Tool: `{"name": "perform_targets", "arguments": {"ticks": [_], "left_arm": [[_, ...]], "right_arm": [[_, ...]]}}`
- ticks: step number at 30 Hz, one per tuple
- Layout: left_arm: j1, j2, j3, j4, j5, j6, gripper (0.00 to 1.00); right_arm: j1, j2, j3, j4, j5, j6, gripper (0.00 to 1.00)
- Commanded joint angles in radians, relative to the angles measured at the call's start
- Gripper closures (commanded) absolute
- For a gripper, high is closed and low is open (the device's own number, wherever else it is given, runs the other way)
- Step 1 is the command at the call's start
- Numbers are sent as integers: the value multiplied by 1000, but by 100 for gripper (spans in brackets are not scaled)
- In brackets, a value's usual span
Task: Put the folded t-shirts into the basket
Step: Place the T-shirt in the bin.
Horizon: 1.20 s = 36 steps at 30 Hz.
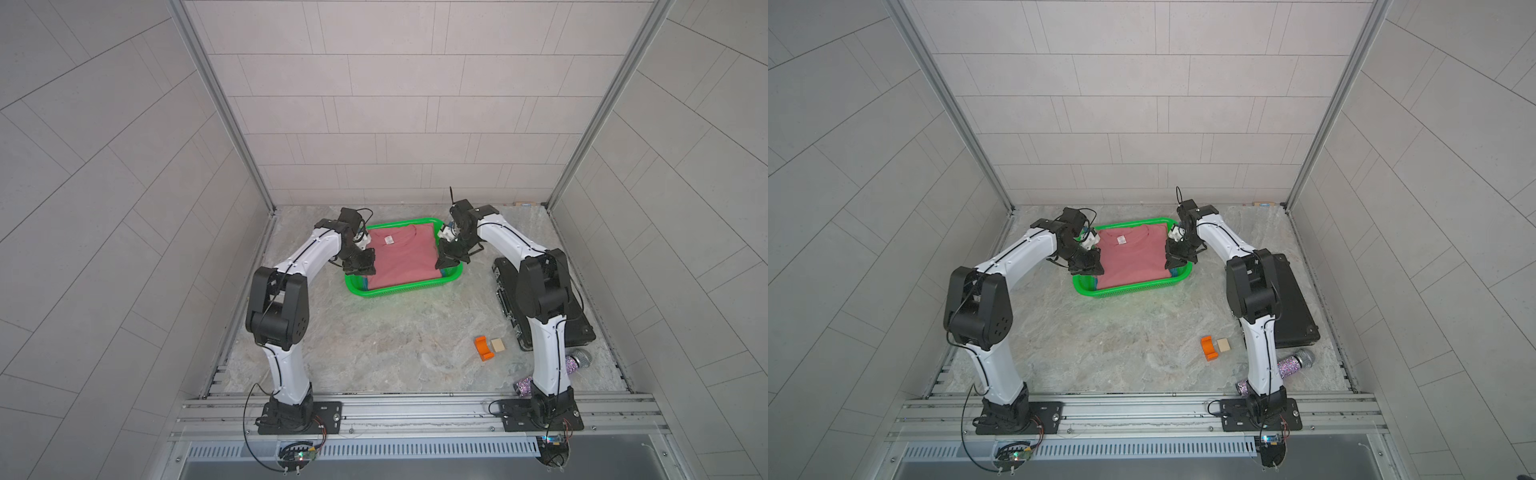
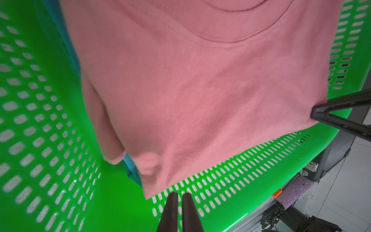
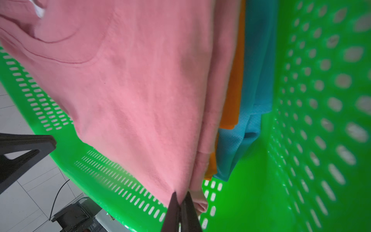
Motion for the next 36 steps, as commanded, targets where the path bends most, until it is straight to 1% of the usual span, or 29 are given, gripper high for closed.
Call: {"name": "perform_targets", "arguments": {"ticks": [1, 2, 3, 5, 6, 7, 11, 13, 16, 18, 21, 23, 26, 28, 29, 32, 33, 36], "left_arm": [[7, -21, -66, -62, 52, -15, 83], [6, -15, -82, -73, 70, -17, 76], [7, -8, -90, -78, 73, -14, 74], [10, -10, -90, -66, 42, -1, 70], [15, -16, -88, -50, 32, 0, 70], [22, -20, -79, -39, 25, -2, 70], [26, -35, -34, -37, 12, -6, 69], [29, -40, -6, -44, 8, 4, 69], [40, -63, 35, -45, 3, 29, 69], [55, -77, 72, -47, -7, 36, 68], [97, -96, 113, -45, -16, 36, 63], [135, -106, 125, -37, -36, 48, 60], [185, -128, 113, -3, -68, 66, 56], [218, -156, 79, 41, -82, 78, 49], [229, -167, 62, 55, -90, 78, 41], [241, -188, 8, 96, -105, 83, 9], [241, -190, -9, 105, -106, 86, 1], [247, -188, -44, 129, -107, 72, 0]], "right_arm": [[-1, -39, -12, -5, 18, -9, 100], [0, -40, -12, -5, 22, -9, 100], [0, -42, -12, -5, 24, -10, 100], [-1, -45, -14, -4, 30, -10, 98], [-1, -46, -15, -3, 32, -10, 93], [-1, -49, -15, -2, 32, -10, 86], [0, -75, -10, 1, 49, -12, 68], [0, -95, 2, -5, 75, -17, 65], [7, -137, 24, 8, 98, -44, 57], [31, -160, 48, 17, 122, -80, 51], [100, -146, 124, 11, 150, -118, 49], [167, -127, 165, 27, 161, -117, 47], [258, -97, 197, 83, 189, -59, 44], [327, -73, 205, 152, 217, 3, 41], [353, -56, 221, 166, 237, 35, 40], [410, 7, 280, 172, 294, 116, 40], [429, 30, 293, 173, 314, 133, 39], [472, 109, 352, 140, 401, 173, 37]]}}
